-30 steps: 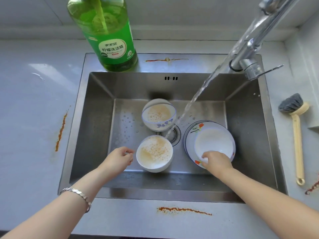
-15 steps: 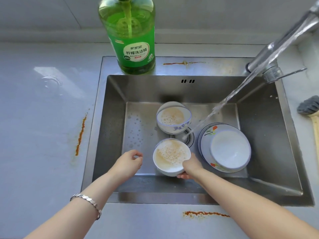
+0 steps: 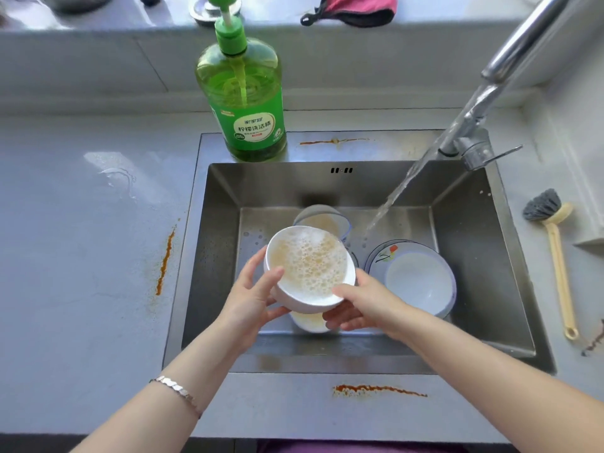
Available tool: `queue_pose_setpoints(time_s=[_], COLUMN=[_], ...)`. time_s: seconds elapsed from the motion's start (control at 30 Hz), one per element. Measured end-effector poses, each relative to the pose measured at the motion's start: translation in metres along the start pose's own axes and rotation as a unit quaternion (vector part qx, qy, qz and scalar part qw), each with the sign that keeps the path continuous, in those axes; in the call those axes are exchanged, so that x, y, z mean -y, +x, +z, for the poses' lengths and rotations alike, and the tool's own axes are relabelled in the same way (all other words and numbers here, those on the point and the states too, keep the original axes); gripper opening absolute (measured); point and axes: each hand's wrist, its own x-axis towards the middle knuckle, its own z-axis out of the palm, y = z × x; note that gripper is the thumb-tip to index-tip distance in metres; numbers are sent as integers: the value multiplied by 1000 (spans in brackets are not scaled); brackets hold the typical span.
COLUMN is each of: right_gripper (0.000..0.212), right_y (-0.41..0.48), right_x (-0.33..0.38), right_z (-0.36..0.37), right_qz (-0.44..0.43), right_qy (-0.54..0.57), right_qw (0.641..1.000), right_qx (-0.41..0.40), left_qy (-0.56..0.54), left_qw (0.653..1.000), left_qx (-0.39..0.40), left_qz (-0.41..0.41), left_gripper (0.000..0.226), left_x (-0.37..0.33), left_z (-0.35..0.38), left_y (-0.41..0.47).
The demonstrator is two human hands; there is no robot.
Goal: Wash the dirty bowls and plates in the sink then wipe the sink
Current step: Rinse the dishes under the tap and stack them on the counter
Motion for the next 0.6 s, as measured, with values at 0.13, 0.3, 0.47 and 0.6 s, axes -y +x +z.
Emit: queue_pose_setpoints(time_s=[0.13, 0.3, 0.47, 0.6], right_gripper=[51, 45, 39, 37], right_y=[-8, -16, -14, -18], right_x=[-3, -11, -10, -3], right_z=[-14, -31, -43, -54], right_qz=[-6, -35, -58, -104], right_qy=[-65, -147, -217, -324], right_qw=[998, 988, 974, 937], right_qx=[0, -21, -39, -75], left_qy=[167, 385, 566, 585], left_qw=[968, 878, 747, 726], left_qx=[-137, -223, -290, -291], left_qz=[130, 174, 193, 215], left_gripper=[45, 59, 66, 65], left_x=[-26, -52, -61, -62], left_z=[5, 1, 12, 18], left_y=[-3, -16, -34, -37])
